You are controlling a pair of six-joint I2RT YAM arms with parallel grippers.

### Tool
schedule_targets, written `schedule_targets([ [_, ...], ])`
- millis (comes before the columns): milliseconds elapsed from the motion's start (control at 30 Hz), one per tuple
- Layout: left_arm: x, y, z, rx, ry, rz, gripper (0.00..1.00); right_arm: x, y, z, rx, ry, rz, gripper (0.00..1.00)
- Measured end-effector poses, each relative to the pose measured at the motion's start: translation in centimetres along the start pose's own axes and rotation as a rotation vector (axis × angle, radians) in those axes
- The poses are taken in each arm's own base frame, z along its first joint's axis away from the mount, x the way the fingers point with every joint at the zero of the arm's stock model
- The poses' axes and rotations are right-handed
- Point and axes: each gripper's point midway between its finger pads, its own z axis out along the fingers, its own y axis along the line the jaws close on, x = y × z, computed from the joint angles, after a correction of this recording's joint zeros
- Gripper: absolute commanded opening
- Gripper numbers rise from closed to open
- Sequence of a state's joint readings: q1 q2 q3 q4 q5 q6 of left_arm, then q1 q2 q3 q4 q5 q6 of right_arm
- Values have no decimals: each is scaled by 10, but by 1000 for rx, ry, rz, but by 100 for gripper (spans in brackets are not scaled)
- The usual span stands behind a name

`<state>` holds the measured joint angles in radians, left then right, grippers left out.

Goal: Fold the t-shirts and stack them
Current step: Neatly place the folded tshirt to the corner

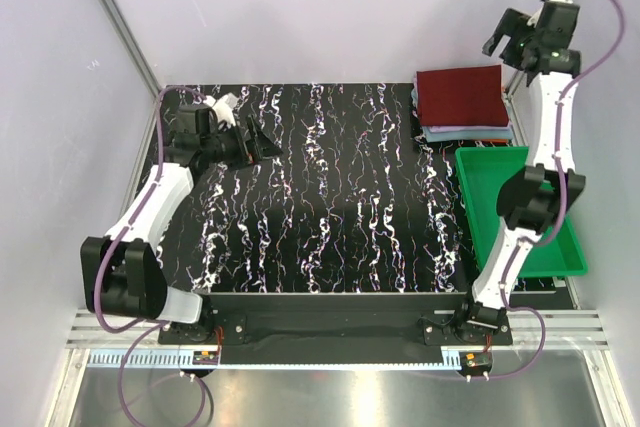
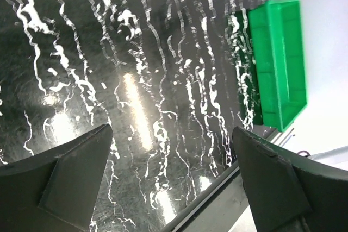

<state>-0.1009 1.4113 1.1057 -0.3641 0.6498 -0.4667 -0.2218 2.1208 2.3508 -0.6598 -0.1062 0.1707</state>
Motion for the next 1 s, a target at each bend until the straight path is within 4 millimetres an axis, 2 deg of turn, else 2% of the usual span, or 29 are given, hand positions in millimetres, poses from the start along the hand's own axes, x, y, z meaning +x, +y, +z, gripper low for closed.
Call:
schedule_targets([
  [100,-5,-13,-10,26,-32,37,99,-1,14,-57,10,45,78,100],
  [167,-6,-20,-14,37,-43,55,99,12,19,-91,14,103,119,100],
  [267,-3,-34,-22,65,-50,91,99,38,23,-128,11,177,171,99],
  [367,3,-60,-38,111,-70,153,99,89,29,-170,-22,281,237,100],
  [500,14,-94,-76,179,-148,248,99,155,50,-224,-113,400,302,100],
  [600,26,-108,-104,209,-213,312,99,198,72,-262,-216,457,313,100],
  [667,38,-111,-117,222,-244,344,99,215,82,-285,-284,462,320,100],
  [767,55,-112,-133,236,-283,378,99,224,88,-320,-360,396,337,100],
  [833,64,-111,-140,237,-303,389,99,220,92,-339,-411,333,339,100],
  [867,69,-111,-145,234,-315,396,99,211,98,-359,-469,260,328,100],
  [1000,71,-106,-145,214,-311,393,99,200,101,-371,-493,216,313,100],
])
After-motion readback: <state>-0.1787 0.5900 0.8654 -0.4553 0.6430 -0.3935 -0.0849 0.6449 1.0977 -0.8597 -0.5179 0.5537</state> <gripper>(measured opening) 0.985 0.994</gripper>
